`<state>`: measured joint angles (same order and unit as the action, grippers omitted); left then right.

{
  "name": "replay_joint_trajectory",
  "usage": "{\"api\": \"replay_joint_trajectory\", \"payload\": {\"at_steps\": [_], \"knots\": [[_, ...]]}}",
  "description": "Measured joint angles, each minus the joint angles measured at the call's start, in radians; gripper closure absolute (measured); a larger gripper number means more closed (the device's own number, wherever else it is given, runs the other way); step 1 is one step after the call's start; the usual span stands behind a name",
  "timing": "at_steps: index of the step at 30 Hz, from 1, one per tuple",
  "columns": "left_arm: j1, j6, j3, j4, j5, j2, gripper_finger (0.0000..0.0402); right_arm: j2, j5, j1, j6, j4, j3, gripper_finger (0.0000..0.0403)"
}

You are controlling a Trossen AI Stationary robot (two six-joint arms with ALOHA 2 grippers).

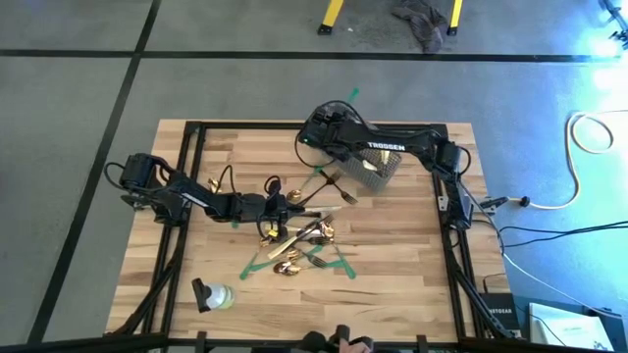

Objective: Sort silverware
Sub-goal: Put the green spoon into the gray organizer, then put the black fork into the gray organizer

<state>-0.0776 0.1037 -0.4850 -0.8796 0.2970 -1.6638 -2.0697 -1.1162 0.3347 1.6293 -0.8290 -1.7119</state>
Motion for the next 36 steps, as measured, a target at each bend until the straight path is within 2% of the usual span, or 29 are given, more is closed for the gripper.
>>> {"api": "replay_joint_trajectory", "payload": {"at_steps": [5,17,29,36], "knots": [[0.0,0.001,0.0,0.0,0.0,0.0,0.0396,0.004,-0.009,0.006,-0.033,-0.109,0.0,0.0402],[0.0,0.005,0.0,-0.003,0.003,0.0,0.0396,0.004,-0.013,-0.001,-0.077,-0.145,-0.001,0.0401],[0.0,0.005,0.0,-0.003,0.003,0.0,0.0396,0.004,-0.014,-0.002,-0.114,-0.169,-0.001,0.0327],[0.0,0.005,0.0,-0.003,0.002,0.0,0.0396,0.006,-0.05,-0.04,-0.114,-0.139,-0.001,0.0327]]}}
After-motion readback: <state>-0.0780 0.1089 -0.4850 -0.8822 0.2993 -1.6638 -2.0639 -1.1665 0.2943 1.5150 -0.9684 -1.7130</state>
